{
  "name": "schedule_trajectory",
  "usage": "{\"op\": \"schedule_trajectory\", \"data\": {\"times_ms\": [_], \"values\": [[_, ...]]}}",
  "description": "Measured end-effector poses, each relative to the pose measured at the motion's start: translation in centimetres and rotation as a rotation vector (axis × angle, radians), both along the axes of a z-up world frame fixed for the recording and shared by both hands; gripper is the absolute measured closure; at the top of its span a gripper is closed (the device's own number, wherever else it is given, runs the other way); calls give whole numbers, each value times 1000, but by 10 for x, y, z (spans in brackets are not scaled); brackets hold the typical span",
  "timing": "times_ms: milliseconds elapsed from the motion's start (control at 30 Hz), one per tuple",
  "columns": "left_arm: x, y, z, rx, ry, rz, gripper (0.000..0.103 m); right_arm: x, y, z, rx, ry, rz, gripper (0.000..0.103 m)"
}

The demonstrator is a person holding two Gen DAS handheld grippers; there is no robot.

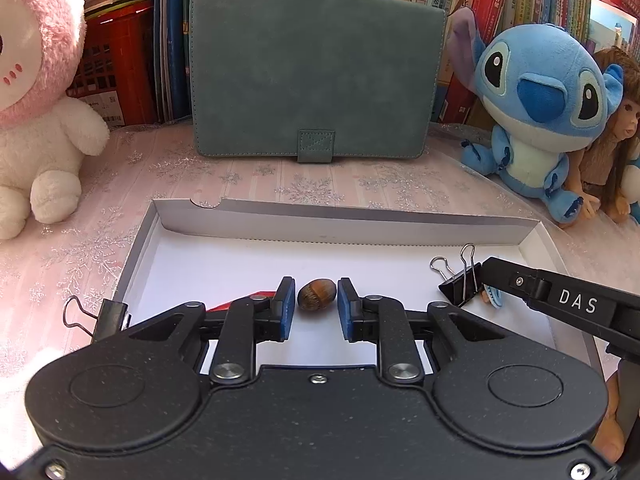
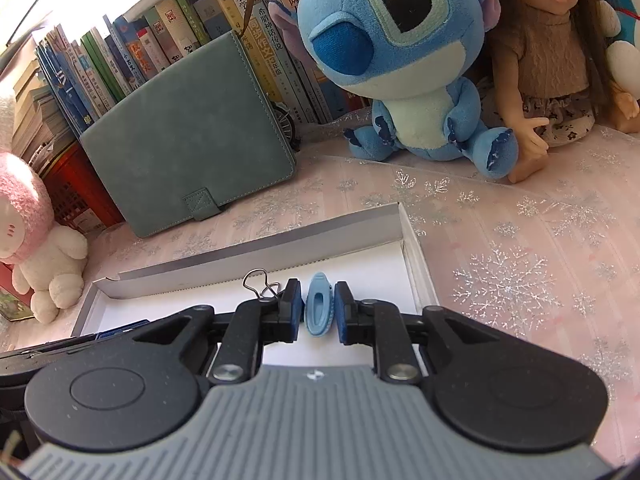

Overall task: Organize rigid objects
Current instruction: 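Open the left gripper to drop the nut while the right gripper releases the clip, then lift both open grippers from the tray and move back to the table objects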

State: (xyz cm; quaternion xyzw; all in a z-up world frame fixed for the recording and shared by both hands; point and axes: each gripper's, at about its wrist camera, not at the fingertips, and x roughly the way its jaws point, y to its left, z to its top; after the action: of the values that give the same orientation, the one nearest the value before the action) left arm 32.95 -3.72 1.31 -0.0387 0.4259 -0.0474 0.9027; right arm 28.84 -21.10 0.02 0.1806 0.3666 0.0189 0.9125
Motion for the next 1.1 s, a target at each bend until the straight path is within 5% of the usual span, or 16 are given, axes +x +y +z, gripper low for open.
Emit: {"op": "schedule_trajectory", "data": {"times_ms": [167,300,567,833,1100], "values": [[-7,3,5,-4,-16,-5,68,-7,-1,4,-10,-17,1,72],[-16,3,13,3,-53,-21,50,-14,0,8,-32,-33,11,57],[-34,3,26,31,-82,-30,42,-31,7,22,-73,-85,47,40],[-68,7,39,71,-151,-33,22,-62,14,37,-113,-137,85,28],[-112,23,46,77,-190,-49,21,-104,18,48,-164,-206,128,19]]}}
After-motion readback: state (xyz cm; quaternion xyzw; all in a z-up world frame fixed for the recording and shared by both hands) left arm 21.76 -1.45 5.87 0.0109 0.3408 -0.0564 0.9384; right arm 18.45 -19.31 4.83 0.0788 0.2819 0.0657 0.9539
